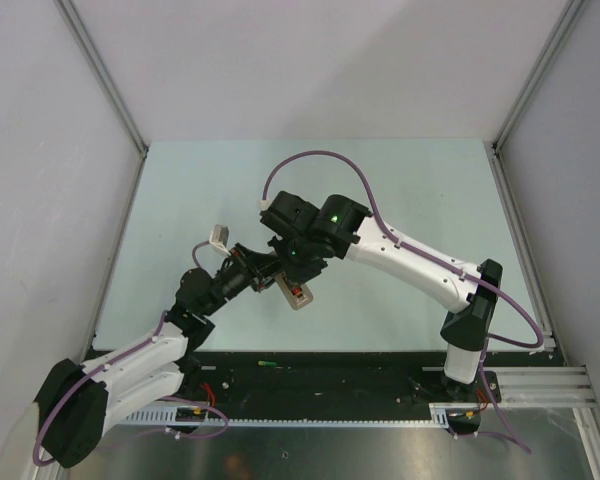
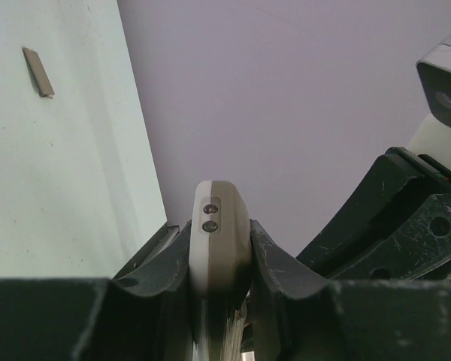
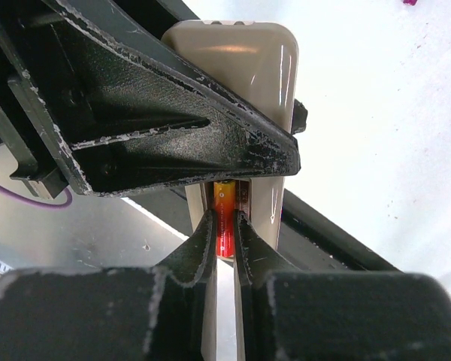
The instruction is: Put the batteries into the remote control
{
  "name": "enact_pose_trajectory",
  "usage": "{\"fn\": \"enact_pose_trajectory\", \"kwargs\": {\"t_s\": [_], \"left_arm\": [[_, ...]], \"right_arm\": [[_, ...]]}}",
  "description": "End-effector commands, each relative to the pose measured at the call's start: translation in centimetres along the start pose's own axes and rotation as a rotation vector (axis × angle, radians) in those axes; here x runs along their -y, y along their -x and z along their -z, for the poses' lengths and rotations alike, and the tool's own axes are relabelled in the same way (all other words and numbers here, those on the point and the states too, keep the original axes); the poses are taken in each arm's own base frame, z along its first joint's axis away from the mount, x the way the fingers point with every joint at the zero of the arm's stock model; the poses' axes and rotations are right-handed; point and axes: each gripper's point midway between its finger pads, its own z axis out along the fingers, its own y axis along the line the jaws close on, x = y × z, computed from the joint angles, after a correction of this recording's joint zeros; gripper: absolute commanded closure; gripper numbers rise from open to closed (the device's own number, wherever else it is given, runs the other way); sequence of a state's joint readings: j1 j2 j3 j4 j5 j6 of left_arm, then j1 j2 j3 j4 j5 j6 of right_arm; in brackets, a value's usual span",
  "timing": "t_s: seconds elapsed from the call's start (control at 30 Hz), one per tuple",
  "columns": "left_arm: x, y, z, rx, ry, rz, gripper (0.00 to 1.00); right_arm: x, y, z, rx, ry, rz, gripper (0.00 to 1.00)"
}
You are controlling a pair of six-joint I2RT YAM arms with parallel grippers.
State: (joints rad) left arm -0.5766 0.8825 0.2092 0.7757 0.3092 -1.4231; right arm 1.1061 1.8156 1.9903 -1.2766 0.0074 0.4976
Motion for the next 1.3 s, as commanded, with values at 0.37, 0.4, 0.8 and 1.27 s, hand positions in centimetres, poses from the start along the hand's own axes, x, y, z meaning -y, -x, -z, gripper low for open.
{"fn": "enact_pose_trajectory", "kwargs": {"t_s": [0.37,0.4,0.8,1.27], "left_arm": [[4.2,0.1,0.1,-0.001,-0.138,-0.010,1.00],[4.3,0.1,0.1,-0.001,-0.138,-0.007,1.00],[4.8,0.0,0.3,-0.005,-0.156,0.006,1.00],[5.6,0.0,0.3,-0.009,-0.177,0.008,1.00]], "right_arm": [[-2.7,2.5,1.1,0.099,0.111,-0.043,1.00],[-2.9,2.8,1.0,0.107,0.118,-0.044,1.00],[-3.5,4.7,1.4,0.225,0.181,-0.102,1.00],[-5.2,4.4,0.4,0.255,0.273,-0.099,1.00]]}}
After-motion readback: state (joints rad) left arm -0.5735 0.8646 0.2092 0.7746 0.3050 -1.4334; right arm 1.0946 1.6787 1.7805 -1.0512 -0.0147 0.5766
